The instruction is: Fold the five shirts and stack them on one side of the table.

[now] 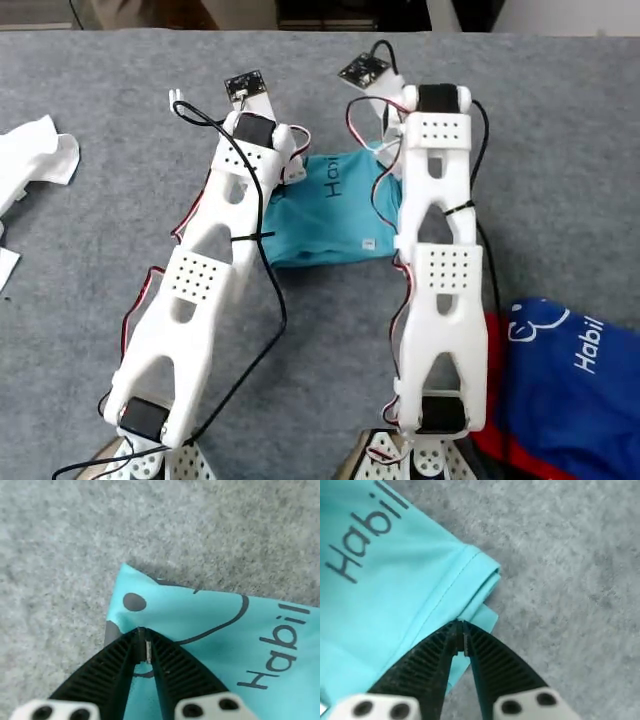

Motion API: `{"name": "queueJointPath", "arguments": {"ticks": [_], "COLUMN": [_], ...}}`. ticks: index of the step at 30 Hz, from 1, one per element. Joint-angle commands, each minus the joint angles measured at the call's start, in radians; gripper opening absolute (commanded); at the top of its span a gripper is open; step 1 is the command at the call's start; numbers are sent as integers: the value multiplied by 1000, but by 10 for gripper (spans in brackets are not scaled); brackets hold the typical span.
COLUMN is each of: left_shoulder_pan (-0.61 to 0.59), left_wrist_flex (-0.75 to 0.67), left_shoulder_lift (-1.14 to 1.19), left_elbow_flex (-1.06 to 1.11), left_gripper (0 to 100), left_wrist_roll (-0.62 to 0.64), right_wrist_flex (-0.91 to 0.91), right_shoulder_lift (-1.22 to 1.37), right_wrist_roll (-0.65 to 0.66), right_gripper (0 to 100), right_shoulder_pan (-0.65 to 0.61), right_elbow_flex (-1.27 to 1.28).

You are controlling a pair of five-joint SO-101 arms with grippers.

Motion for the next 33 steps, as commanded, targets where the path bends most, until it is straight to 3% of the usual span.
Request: {"name": "queueJointPath", "arguments": {"ticks": [1,11,14,22,33], "left_shoulder_pan": [2,2,2,-6,-6], "left_wrist_flex": [9,9,9,12,14], "left_shoulder_lift": [-16,-16,-16,-18,-18], "left_elbow_flex": [-40,-40,-40,-40,-40], "left_gripper": [19,19,19,19,19], "left_wrist_roll": [-6,-6,-6,-5,-5], "right_wrist_flex": [-60,-55,43,57,-8], "right_shoulder_lift": [28,62,68,2,186], "right_wrist_roll": [40,32,34,41,35], "right_gripper": [4,4,4,4,4], "right_shoulder_pan": [61,154,87,-91,-88], "right_elbow_flex": [-47,-191,-352,-349,-329]}}
